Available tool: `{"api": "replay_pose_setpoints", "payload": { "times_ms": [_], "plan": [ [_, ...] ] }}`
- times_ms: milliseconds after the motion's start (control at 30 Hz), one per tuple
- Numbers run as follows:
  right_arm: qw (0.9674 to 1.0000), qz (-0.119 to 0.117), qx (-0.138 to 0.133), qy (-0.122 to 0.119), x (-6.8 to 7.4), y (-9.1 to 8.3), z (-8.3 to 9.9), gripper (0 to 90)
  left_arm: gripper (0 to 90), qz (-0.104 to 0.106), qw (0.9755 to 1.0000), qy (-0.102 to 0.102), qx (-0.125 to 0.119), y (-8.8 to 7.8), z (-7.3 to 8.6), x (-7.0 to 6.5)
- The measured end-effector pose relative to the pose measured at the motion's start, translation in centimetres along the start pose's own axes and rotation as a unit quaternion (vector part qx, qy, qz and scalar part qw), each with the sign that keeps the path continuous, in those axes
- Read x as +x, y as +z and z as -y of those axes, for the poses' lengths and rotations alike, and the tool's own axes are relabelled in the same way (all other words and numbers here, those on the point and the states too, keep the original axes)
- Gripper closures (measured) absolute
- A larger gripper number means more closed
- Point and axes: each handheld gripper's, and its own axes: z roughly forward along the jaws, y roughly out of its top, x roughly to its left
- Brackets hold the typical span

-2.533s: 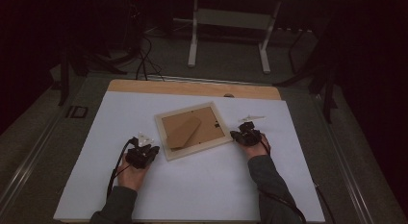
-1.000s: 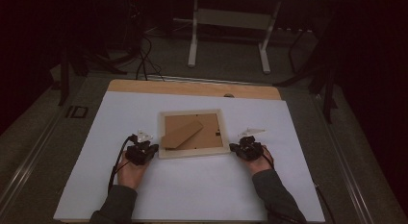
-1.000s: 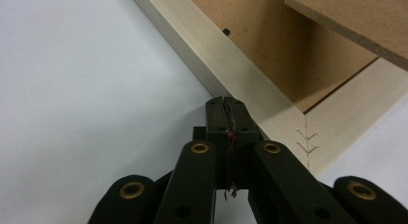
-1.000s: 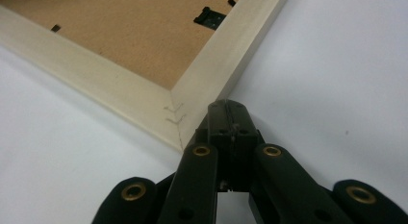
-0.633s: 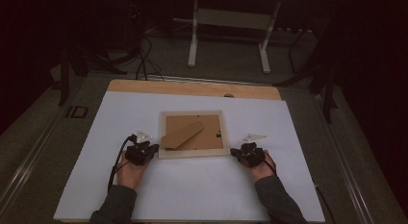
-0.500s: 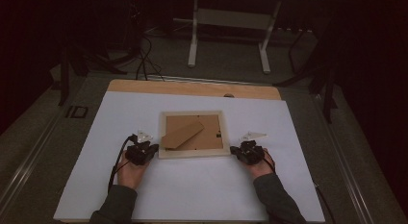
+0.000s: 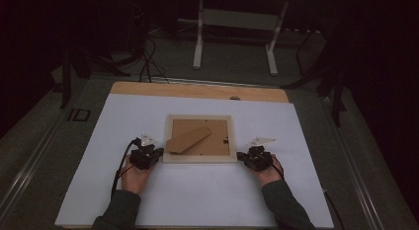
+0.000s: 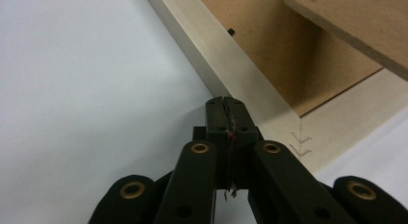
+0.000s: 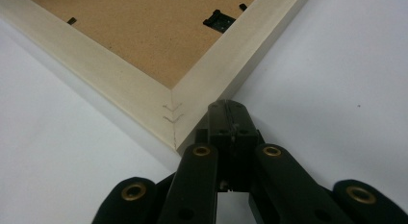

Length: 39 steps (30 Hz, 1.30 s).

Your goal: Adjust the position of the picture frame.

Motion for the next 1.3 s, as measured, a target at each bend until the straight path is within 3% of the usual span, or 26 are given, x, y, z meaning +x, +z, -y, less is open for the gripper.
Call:
{"api": "replay_pose_setpoints", "payload": {
  "times_ms": [233, 533, 700, 900, 1100, 1300],
  "plan": [
    [1.0000, -0.004, -0.005, 0.006, 0.4, -0.5, 0.7, 90.0, 90.0, 0.006, 1.0000, 0.001, 0.000, -0.1, 0.0, -0.1],
    [0.9996, -0.009, -0.022, 0.018, 0.9, -1.1, 1.9, 90.0, 90.0, -0.003, 1.0000, 0.000, -0.002, -0.4, 0.5, -0.8],
    [0.9996, -0.006, -0.023, 0.016, 0.9, -1.2, 2.1, 90.0, 90.0, -0.003, 0.9999, 0.011, -0.002, -1.0, 0.7, -1.5],
    [0.9996, 0.008, -0.023, 0.016, 0.5, -1.5, 2.2, 90.0, 90.0, -0.003, 0.9993, 0.038, 0.002, -1.7, 1.0, -2.8],
    [0.9995, 0.010, -0.024, 0.017, 0.4, -1.5, 2.2, 90.0, 90.0, -0.005, 0.9989, 0.047, 0.000, -1.8, 1.1, -3.0],
    [0.9993, 0.011, -0.029, 0.023, 0.5, -1.5, 2.3, 90.0, 90.0, -0.008, 0.9990, 0.042, -0.008, -1.7, 1.1, -3.1]
  ]
}}
